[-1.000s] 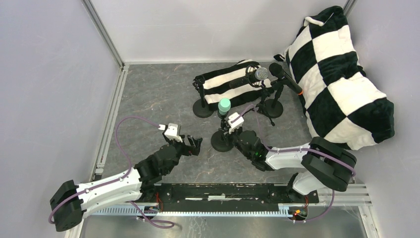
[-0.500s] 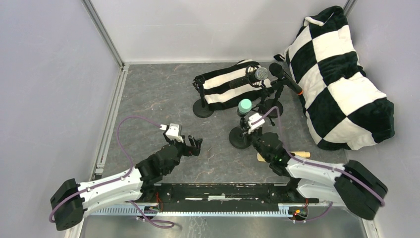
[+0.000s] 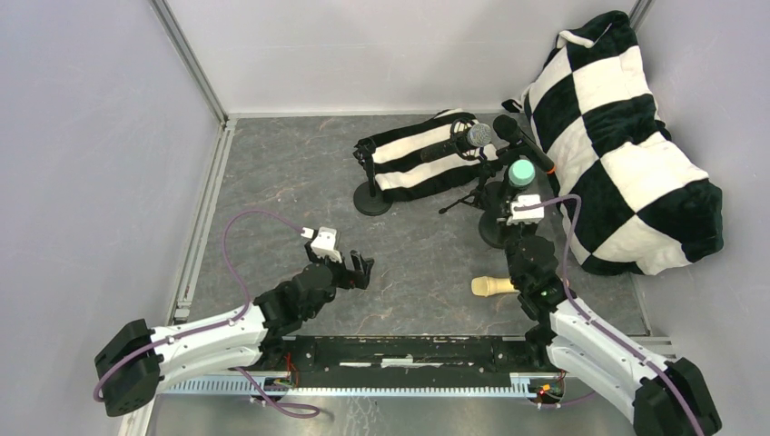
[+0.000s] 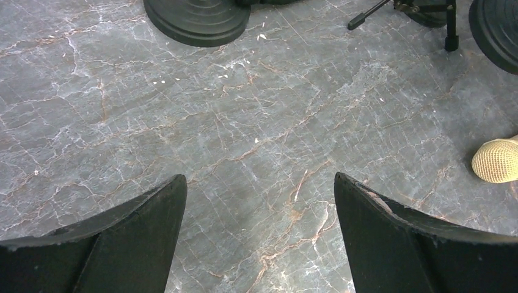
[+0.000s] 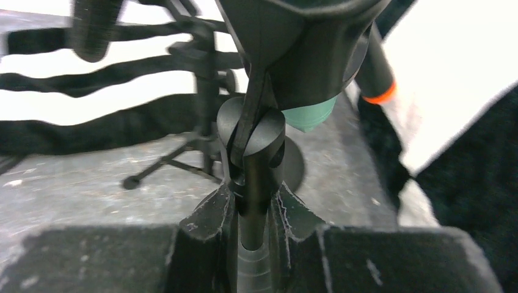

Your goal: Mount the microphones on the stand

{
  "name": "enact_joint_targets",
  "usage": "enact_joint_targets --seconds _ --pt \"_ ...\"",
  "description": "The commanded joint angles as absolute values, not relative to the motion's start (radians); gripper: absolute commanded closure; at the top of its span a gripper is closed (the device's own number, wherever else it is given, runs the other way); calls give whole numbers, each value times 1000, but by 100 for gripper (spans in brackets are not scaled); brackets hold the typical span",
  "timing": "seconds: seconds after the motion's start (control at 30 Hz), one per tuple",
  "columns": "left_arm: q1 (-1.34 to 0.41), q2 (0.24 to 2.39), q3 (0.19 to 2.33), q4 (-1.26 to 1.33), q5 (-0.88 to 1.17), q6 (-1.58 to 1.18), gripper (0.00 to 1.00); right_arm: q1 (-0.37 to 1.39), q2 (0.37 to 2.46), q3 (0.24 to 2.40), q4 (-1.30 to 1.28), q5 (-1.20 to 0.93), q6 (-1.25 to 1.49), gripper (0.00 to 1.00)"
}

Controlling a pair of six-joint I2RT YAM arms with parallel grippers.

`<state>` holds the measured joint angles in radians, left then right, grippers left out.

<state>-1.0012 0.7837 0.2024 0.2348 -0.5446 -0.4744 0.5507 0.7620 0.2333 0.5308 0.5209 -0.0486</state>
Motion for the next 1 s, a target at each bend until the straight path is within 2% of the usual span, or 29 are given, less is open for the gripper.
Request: enact_joint_targets --seconds 0.0,0.4,0.97 --pt "-1003 789 258 263 -521 -473 5 428 779 278 607 556 -41 100" --pt "-1002 747 272 215 -493 -475 6 189 933 229 779 441 -22 100" --pt "-1003 720 265 190 -498 -482 6 65 1146 199 998 263 -5 100"
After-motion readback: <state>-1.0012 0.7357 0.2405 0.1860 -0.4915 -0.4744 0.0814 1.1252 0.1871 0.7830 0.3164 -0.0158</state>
